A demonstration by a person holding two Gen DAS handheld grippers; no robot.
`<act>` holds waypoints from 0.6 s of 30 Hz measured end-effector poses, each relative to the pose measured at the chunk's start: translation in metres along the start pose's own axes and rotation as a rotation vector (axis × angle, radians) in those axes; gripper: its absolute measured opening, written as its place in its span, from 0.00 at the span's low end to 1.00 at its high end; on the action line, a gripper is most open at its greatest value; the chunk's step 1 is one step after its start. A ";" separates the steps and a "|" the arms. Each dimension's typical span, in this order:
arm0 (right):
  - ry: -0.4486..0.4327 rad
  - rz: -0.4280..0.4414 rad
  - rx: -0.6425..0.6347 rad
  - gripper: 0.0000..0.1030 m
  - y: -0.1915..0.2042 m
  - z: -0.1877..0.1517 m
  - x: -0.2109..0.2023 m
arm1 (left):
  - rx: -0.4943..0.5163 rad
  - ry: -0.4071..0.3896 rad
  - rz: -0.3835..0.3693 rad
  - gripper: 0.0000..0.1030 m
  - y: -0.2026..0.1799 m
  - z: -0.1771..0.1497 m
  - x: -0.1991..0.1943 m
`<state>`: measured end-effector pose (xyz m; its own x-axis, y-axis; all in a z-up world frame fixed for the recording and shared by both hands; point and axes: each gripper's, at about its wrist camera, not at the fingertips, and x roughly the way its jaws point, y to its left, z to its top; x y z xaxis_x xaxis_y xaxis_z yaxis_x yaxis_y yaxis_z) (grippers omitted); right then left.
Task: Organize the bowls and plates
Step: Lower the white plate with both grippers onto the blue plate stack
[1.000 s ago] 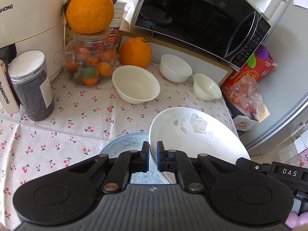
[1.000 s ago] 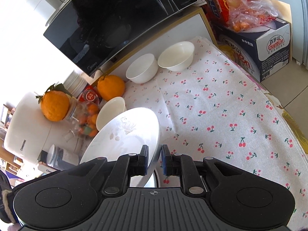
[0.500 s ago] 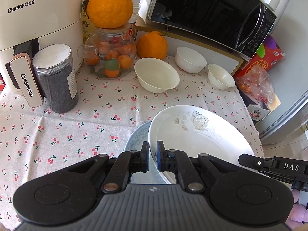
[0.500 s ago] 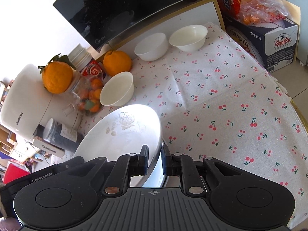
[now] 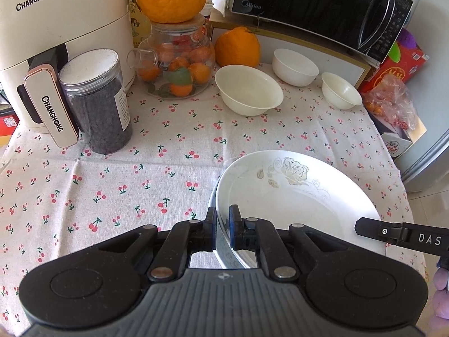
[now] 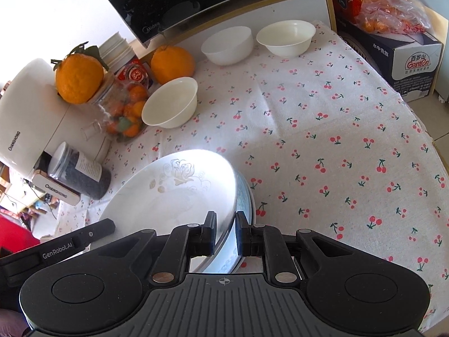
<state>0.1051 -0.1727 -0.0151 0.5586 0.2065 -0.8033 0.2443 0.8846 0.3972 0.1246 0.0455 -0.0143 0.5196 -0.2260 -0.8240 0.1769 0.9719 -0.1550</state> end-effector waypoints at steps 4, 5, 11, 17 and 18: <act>0.014 -0.017 -0.020 0.14 0.003 -0.003 0.006 | 0.025 0.005 0.025 0.07 -0.002 -0.001 0.002; 0.016 -0.020 -0.024 0.14 0.004 -0.003 0.007 | 0.031 0.005 0.030 0.08 -0.002 -0.002 0.003; 0.023 -0.037 -0.045 0.14 0.006 -0.004 0.010 | 0.054 0.014 0.047 0.08 -0.003 -0.003 0.007; 0.024 -0.056 -0.074 0.14 0.010 -0.007 0.013 | 0.069 0.023 0.063 0.09 -0.004 -0.004 0.010; 0.023 -0.059 -0.081 0.14 0.011 -0.007 0.014 | 0.070 0.025 0.065 0.09 -0.004 -0.004 0.011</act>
<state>0.1102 -0.1571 -0.0247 0.5267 0.1612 -0.8346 0.2108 0.9264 0.3120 0.1260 0.0393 -0.0247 0.5111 -0.1602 -0.8445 0.2021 0.9773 -0.0631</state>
